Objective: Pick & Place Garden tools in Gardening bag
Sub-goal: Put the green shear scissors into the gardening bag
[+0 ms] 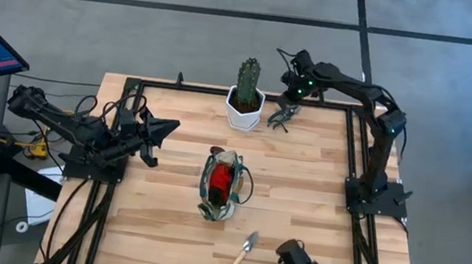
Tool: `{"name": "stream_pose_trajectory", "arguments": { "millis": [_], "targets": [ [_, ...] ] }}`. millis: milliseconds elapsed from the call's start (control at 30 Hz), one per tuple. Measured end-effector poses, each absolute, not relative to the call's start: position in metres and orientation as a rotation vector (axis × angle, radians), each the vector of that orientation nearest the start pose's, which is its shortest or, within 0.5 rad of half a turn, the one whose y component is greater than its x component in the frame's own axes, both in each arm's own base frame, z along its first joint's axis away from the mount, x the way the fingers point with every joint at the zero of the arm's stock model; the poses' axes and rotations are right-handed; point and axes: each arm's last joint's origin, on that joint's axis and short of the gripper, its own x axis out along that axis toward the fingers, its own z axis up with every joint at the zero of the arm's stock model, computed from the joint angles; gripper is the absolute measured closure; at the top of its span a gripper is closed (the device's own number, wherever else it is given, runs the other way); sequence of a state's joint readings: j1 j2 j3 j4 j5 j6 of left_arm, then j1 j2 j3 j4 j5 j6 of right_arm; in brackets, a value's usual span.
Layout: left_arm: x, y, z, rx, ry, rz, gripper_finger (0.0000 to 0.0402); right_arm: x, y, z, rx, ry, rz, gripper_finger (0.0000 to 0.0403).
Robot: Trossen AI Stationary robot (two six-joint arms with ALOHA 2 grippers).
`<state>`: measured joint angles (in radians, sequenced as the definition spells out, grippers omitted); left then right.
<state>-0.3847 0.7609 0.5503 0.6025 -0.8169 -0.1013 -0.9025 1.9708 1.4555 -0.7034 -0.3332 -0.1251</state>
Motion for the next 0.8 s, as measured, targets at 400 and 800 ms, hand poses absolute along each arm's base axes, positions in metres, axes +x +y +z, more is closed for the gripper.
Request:
{"name": "stream_pose_trajectory", "arguments": {
  "millis": [400, 800],
  "targets": [
    [0.158, -0.041, 0.326, -0.323, -0.348, 0.414, 0.0400, 0.251, -0.321, 0.157, 0.644, 1.088, -0.556, 0.0403],
    [0.158, -0.041, 0.326, -0.323, -0.348, 0.413, 0.0400, 0.255, -0.312, 0.155, 0.605, 1.160, -0.564, 0.0403]
  ]
}}
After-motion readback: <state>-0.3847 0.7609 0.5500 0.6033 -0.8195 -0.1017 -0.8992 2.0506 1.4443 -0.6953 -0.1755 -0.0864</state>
